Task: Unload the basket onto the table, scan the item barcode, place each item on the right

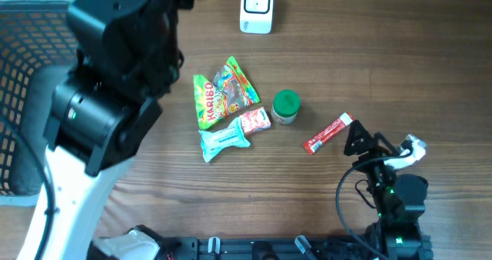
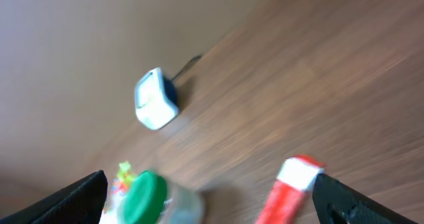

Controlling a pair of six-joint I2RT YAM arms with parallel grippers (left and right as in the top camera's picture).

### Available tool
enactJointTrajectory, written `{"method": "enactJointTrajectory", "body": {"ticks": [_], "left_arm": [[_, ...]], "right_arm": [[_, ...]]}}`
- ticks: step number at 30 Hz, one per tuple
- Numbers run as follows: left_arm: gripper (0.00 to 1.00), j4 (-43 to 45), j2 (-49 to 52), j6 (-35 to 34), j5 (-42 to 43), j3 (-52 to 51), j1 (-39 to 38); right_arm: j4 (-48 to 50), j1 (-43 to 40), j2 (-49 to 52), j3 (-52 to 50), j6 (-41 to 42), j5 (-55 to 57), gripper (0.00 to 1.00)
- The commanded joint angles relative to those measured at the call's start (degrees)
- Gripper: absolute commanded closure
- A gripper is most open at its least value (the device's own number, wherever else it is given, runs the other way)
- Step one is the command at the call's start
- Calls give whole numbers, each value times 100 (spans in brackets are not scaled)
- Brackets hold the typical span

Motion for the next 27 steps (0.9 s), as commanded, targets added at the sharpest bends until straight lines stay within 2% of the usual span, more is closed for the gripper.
{"method": "enactJointTrajectory", "body": {"ticks": [1, 5, 7, 11, 17, 19, 24, 25, 27], "left_arm": [[0, 450, -776, -76, -118, -872, 378], [0, 883, -1440, -170, -2, -1757, 990], [0, 905, -1751, -369, 326, -2046, 1303], [0, 828, -2424, -780, 1117, -2505, 1934], [0, 870, -3644, -1250, 2363, -3292, 2868], [0, 872, -3950, -1263, 2573, -3397, 3143], [0, 1036, -4131, -1276, 2566, -3375, 3373], [0, 933, -4157, -1386, 2562, -3375, 3373], [0, 885, -4212, -1674, 2566, -3377, 3377]], "right_arm": [[295, 37, 282, 157, -216, -1438, 0], [-590, 37, 678, 1220, -181, -1257, 1], [-1272, 37, 1029, 1965, -431, -1121, 0], [-3311, 37, 2208, 3930, -1025, -793, 1], [-5788, 37, 3987, 6771, -1049, -763, 0], [-6070, 39, 4341, 7243, -1014, -1051, 0], [-5980, 37, 4870, 7313, -1058, -1303, 0], [-5949, 37, 5010, 7313, -1045, -1150, 5], [-6290, 37, 5394, 7311, -426, -621, 8]]}}
